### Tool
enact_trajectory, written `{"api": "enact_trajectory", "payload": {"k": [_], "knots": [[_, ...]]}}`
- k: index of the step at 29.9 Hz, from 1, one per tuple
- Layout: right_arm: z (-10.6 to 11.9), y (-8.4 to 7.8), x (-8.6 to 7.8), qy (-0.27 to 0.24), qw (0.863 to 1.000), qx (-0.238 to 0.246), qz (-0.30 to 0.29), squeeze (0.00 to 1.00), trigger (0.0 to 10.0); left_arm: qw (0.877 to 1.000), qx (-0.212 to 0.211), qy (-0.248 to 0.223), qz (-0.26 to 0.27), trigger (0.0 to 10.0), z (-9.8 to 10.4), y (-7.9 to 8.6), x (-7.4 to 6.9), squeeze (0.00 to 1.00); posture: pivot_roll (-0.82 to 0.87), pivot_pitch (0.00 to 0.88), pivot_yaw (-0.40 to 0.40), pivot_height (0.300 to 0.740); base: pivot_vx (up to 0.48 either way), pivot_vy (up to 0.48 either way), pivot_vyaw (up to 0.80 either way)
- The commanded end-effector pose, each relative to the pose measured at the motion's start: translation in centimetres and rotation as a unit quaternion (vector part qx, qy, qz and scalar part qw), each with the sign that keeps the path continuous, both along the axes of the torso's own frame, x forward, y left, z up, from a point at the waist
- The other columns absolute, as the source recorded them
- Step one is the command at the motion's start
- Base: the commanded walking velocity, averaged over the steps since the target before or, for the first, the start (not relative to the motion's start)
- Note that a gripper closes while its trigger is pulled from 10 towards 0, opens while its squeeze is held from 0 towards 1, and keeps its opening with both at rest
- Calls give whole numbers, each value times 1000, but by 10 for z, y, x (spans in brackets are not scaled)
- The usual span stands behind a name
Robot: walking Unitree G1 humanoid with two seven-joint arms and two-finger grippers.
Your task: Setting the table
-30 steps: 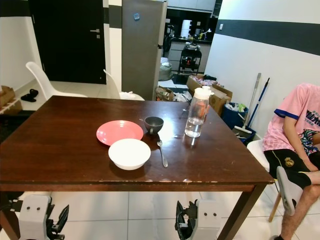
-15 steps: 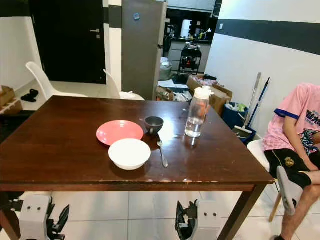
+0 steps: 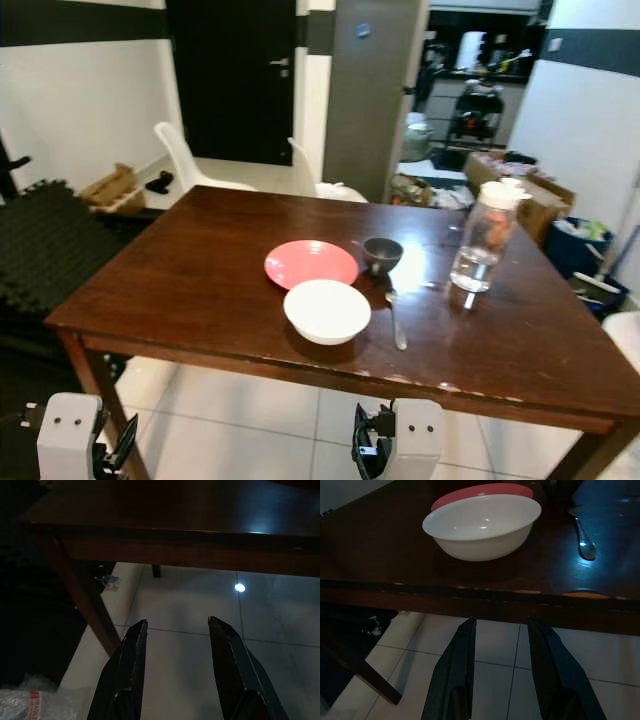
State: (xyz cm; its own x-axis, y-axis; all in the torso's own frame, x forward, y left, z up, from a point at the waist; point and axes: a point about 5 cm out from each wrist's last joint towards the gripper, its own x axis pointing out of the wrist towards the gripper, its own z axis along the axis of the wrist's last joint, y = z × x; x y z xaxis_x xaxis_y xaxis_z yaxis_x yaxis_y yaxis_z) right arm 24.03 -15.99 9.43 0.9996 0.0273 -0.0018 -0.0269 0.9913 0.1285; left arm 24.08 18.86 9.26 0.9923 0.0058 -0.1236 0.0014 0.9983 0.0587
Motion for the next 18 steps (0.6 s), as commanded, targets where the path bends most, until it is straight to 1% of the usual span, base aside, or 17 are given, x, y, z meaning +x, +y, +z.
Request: {"api": "enact_trajectory", "payload": {"k": [1,7,18], "knots": [[-6,0,-2,16,1000,2,0,0,10000,1000,8,5,2,10000,-2,1,-2,0,14,0,23,740,0,0,781],[-11,-1,-4,24,1000,-1,-1,0,10000,1000,10,15,7,10000,-8,3,-4,0,14,0,23,740,0,0,786],[-12,-2,-4,26,1000,-3,-2,0,10000,1000,11,17,7,10000,-9,3,-5,0,13,0,23,740,0,0,784]]}}
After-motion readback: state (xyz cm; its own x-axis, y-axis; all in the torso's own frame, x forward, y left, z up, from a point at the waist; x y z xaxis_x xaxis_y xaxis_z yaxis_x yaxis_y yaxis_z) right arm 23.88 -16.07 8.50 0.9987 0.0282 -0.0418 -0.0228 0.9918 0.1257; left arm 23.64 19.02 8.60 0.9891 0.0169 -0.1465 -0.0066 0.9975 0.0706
